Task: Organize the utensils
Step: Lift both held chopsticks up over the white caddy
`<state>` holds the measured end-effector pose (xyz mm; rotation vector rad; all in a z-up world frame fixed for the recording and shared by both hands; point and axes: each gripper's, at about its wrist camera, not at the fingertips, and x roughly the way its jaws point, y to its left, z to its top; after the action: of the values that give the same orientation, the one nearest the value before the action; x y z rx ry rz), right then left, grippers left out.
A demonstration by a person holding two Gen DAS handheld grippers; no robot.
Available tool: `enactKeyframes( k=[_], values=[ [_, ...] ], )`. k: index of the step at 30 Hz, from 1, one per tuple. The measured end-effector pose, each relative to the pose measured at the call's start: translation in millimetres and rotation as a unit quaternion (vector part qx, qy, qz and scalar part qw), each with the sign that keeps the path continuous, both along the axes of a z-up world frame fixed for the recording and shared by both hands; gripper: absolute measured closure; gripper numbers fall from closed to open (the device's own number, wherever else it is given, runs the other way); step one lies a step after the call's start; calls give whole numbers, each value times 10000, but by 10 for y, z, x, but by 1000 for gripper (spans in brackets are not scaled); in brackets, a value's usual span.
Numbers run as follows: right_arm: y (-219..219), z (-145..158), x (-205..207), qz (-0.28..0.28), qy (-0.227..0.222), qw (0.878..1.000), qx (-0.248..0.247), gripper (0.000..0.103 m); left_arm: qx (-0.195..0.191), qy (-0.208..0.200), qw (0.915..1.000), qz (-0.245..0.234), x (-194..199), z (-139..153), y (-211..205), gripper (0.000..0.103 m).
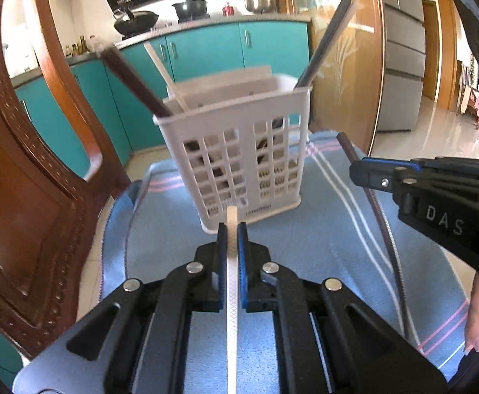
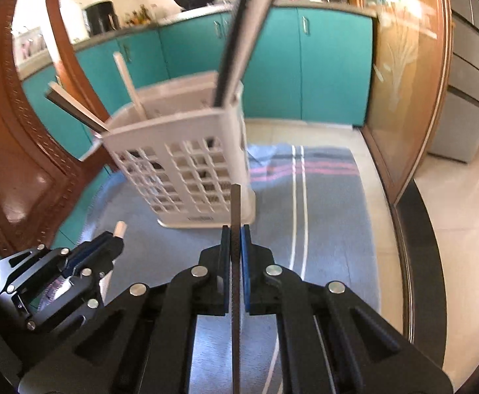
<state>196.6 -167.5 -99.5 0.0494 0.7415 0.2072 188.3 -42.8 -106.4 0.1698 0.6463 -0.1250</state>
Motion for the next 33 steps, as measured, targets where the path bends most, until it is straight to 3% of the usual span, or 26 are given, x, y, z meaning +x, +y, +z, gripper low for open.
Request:
enactKeyframes(
  k=[2,7,13,17,21,25,30,33],
  values=[
    [-4,62,-12,43,-72,9999,82,96,-125,-120,9998,-22,-91,186,53,96],
    [-81,481,-162,200,-386,9982,401,96,-900,-658,9937,-96,-313,869,318,96],
    [-214,1180,-347,228,-1024,9900,938,96,-1718,-1382,9753,-83,-443,1636,675,96],
    [-298,1576,-334,111,-1460,9810,1272,96,-2164,-1724,9609,90,-378,1923,869,96],
    [-436,1858,-262,-157,-1830,9685,1680,96,-2499,-1865,9498,254,-262,2046,1027,96],
    [-440,1947,-183,-306,-2014,9620,1817,96,-2666,-1963,9429,355,-195,2087,1078,96],
    [-334,1930,-124,-605,-2357,9597,1409,96,-2628,-2366,9334,614,-102,2128,1097,96],
    [-282,1865,-2,-699,-2335,9624,1201,96,-2643,-2471,9292,750,-22,2110,1114,96]
  ],
)
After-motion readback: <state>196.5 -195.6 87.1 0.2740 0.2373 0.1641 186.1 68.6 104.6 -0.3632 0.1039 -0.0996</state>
